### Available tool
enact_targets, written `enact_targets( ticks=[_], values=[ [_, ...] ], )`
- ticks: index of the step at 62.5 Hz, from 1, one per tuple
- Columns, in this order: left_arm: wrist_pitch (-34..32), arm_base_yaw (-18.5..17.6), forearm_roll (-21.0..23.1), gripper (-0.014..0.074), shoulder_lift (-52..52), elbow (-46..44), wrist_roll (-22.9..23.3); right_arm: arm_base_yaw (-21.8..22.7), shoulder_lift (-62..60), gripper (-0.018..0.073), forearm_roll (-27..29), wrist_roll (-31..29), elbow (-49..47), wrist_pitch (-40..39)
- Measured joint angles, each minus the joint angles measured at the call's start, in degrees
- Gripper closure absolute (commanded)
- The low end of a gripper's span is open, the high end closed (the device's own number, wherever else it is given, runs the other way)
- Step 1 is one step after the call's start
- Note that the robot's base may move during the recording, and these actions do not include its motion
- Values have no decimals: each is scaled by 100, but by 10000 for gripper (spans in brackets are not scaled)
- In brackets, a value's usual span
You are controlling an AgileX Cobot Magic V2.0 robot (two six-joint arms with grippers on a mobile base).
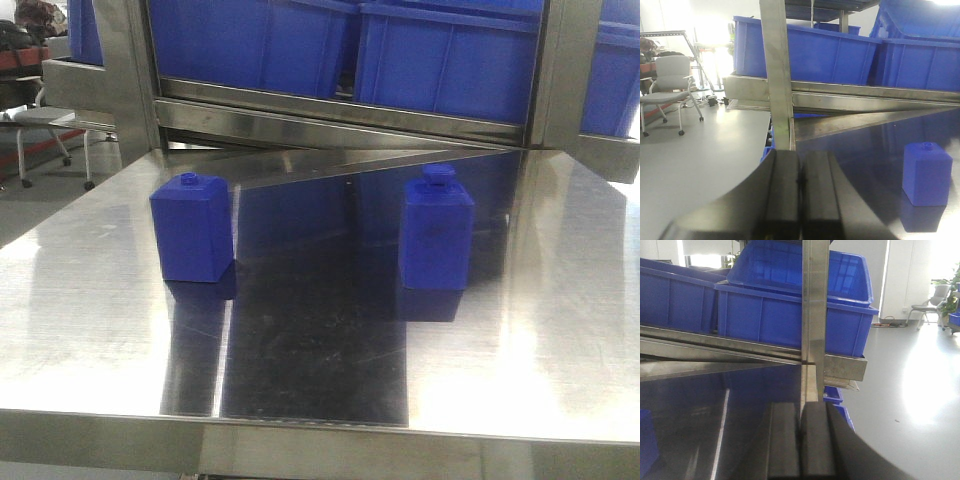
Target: Pick and sort blue part to right shelf
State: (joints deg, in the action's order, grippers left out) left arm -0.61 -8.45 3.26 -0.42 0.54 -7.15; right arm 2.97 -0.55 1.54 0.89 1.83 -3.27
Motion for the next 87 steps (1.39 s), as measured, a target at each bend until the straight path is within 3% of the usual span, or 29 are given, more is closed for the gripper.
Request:
enact_targets(
  ticks=[31, 52, 70, 77, 87],
  values=[
    [0, 0, 0, 462, 0, 0, 0, 0, 0, 503, 0, 0, 0, -7],
    [0, 0, 0, 462, 0, 0, 0, 0, 152, 503, -11, 0, -928, 1466],
    [0, 0, 0, 462, 0, 0, 0, -9, 1352, 503, -320, 9, -1678, 1644],
    [0, 0, 0, 462, 0, 0, 0, -9, 1912, 503, -588, 302, -1971, 1574],
    [0, 0, 0, 462, 0, 0, 0, -9, 2597, 503, -923, 1331, -2342, 1506]
  ],
)
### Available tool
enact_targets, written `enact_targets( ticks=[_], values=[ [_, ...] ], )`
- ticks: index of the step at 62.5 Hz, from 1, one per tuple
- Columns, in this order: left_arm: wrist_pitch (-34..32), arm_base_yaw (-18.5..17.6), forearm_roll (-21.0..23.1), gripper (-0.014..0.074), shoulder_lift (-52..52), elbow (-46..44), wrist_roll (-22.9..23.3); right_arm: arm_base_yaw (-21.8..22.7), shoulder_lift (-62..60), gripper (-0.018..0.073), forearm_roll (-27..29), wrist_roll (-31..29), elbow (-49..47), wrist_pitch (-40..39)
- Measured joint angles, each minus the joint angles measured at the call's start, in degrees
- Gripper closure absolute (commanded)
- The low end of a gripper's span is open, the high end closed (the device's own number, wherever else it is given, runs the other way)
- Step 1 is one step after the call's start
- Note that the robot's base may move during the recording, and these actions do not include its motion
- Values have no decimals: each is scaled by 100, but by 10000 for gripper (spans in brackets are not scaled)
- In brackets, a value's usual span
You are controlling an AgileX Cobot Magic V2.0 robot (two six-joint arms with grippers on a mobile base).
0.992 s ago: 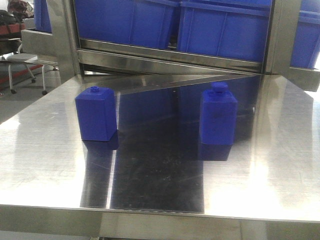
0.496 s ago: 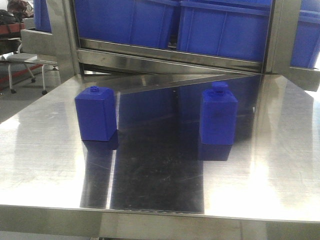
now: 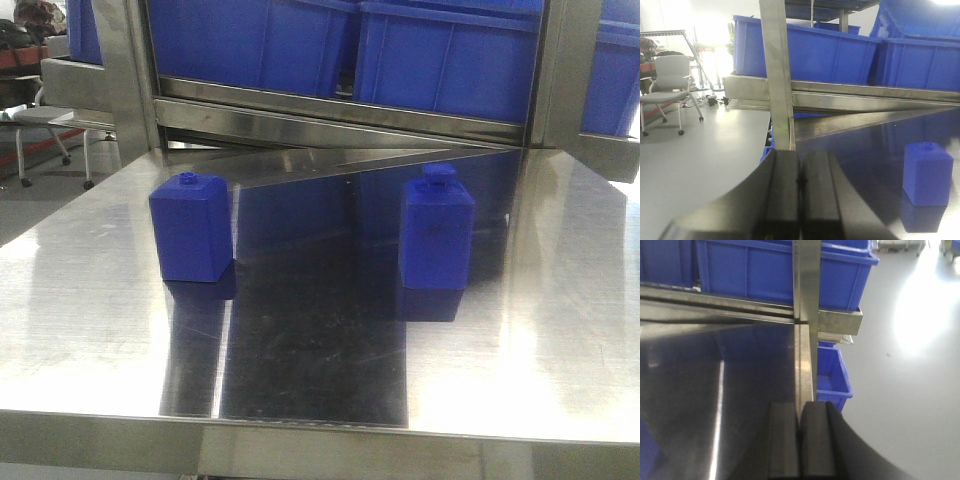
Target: Pick and sort blue part to right shelf
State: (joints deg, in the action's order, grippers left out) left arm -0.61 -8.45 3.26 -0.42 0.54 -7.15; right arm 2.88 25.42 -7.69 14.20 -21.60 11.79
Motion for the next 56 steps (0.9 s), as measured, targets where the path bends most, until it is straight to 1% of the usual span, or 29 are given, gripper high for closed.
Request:
enact_targets(
  ticks=[6, 11, 17, 22, 26, 36, 38, 43, 45, 50, 53, 56],
  values=[
    [0, 0, 0, 462, 0, 0, 0, 0, 400, 503, -181, 529, -214, 63],
    [0, 0, 0, 462, 0, 0, 0, 0, 737, 503, -269, 703, -394, 346],
    [0, 0, 0, 462, 0, 0, 0, -147, 1085, 503, -406, 771, -650, 720],
    [0, 0, 0, 462, 0, 0, 0, -404, 1400, 500, -549, 785, -855, 1010],
    [0, 0, 0, 462, 0, 0, 0, -699, 1645, 500, -600, 800, -1025, 1168],
    [0, 0, 0, 462, 0, 0, 0, -1336, 2319, 494, -614, 799, -1459, 1500],
    [0, 0, 0, 462, 0, 0, 0, -1462, 2495, 477, -614, 799, -1562, 1597],
    [0, 0, 0, 462, 0, 0, 0, -1711, 2896, 388, -614, 799, -1791, 1876],
    [0, 0, 0, 462, 0, 0, 0, -1816, 3086, 340, -614, 799, -1922, 2038],
    [0, 0, 0, 462, 0, 0, 0, -2041, 3518, 161, -614, 799, -2275, 2438],
    [0, 0, 0, 462, 0, 0, 0, -2158, 3798, 88, -614, 799, -2476, 2693],
    [0, 0, 0, 462, 0, 0, 0, -2287, 4044, 34, -598, 799, -2731, 2907]
  ],
)
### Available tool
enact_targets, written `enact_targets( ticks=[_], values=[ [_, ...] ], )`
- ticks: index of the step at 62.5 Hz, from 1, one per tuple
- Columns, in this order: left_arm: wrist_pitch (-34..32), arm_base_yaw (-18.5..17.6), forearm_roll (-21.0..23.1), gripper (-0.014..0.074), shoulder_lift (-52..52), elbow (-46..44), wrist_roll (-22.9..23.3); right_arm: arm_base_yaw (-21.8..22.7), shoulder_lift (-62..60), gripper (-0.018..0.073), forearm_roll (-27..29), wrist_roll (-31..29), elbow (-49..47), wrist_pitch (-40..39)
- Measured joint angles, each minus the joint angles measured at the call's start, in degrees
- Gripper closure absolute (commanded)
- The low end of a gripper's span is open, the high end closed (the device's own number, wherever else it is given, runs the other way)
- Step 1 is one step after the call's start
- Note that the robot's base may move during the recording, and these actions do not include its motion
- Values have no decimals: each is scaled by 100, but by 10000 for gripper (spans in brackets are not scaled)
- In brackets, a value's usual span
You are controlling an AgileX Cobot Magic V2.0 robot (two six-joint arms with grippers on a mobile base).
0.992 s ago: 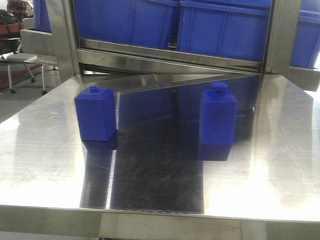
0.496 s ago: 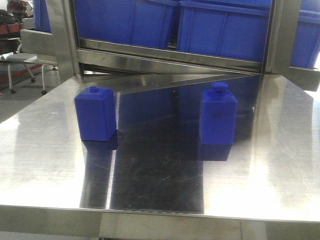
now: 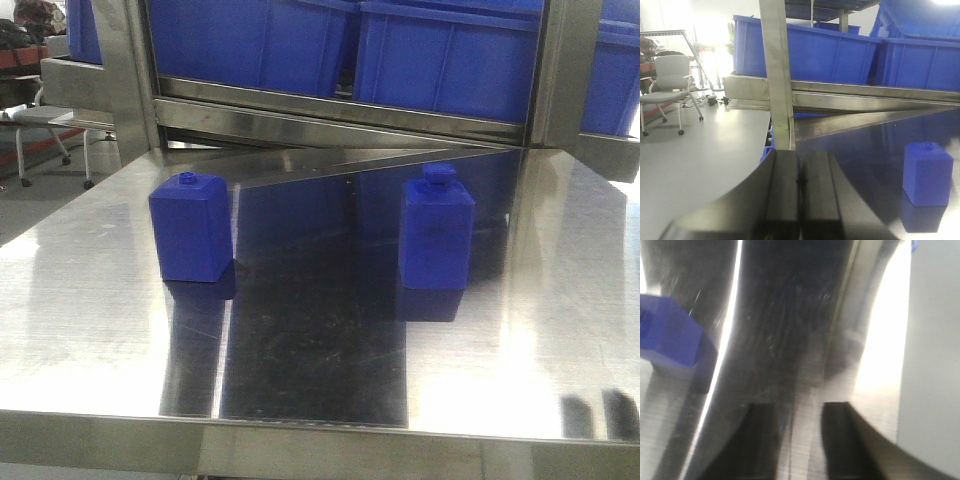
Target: Pick and sort blue part to right shelf
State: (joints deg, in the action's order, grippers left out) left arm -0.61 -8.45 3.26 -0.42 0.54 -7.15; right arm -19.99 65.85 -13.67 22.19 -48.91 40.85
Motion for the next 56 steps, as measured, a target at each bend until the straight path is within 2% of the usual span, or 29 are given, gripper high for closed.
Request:
enact_targets(
  ticks=[4, 15, 22, 43, 56],
  values=[
    [0, 0, 0, 462, 0, 0, 0, -154, 459, -6, 187, 12, -414, 387],
    [0, 0, 0, 462, 0, 0, 0, -317, 1534, -1, 917, 22, -1555, 1207],
    [0, 0, 0, 462, 0, 0, 0, -462, 2196, -1, 1132, 198, -2236, 1748],
    [0, 0, 0, 462, 0, 0, 0, -915, 3668, -3, 1086, 765, -4130, 2732],
    [0, 0, 0, 462, 0, 0, 0, -968, 4032, -3, 1066, 911, -4328, 2826]
  ],
)
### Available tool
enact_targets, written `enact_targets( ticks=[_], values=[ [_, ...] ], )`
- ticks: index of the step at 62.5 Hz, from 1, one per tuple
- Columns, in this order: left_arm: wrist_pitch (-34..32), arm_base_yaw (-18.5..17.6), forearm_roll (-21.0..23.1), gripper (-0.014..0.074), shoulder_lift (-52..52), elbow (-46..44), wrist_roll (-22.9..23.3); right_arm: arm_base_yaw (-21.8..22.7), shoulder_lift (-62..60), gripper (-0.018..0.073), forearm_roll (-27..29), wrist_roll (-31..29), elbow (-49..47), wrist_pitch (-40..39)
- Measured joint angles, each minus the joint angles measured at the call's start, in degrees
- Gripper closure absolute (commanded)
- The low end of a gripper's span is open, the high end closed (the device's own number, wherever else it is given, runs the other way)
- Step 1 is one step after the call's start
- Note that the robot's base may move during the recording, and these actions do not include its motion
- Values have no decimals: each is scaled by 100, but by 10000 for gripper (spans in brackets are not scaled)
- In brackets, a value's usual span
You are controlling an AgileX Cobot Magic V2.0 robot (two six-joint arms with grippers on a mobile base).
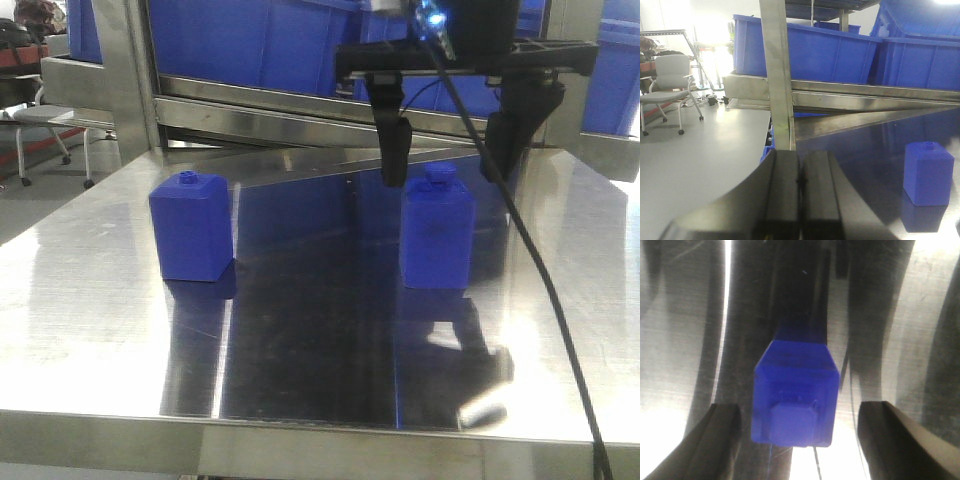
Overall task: Pick and sort blue part to right shelf
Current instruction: 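Lower the right gripper onto the nearer blue bottle and close it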
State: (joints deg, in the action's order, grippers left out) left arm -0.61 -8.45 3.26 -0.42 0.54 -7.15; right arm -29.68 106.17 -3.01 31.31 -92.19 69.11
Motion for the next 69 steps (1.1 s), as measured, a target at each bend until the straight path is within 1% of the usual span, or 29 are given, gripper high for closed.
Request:
enact_targets(
  ticks=[24, 31, 34, 37, 41, 46, 48, 69],
  values=[
    [0, 0, 0, 462, 0, 0, 0, 0, 391, -3, -13, 100, 0, -124],
    [0, 0, 0, 462, 0, 0, 0, 0, 510, 2, -13, 223, 0, -165],
    [0, 0, 0, 462, 0, 0, 0, 0, 549, 25, -13, 250, 0, -177],
    [0, 0, 0, 462, 0, 0, 0, 0, 559, 65, -13, 264, 0, -189],
    [0, 0, 0, 462, 0, 0, 0, 0, 573, 160, -23, 272, 0, -201],
    [0, 0, 0, 462, 0, 0, 0, 0, 572, 241, -23, 272, 0, -212],
    [0, 0, 0, 462, 0, 0, 0, 0, 572, 251, -23, 276, 0, -212],
    [0, 0, 0, 462, 0, 0, 0, 0, 441, 248, -82, 285, 0, -220]
  ],
)
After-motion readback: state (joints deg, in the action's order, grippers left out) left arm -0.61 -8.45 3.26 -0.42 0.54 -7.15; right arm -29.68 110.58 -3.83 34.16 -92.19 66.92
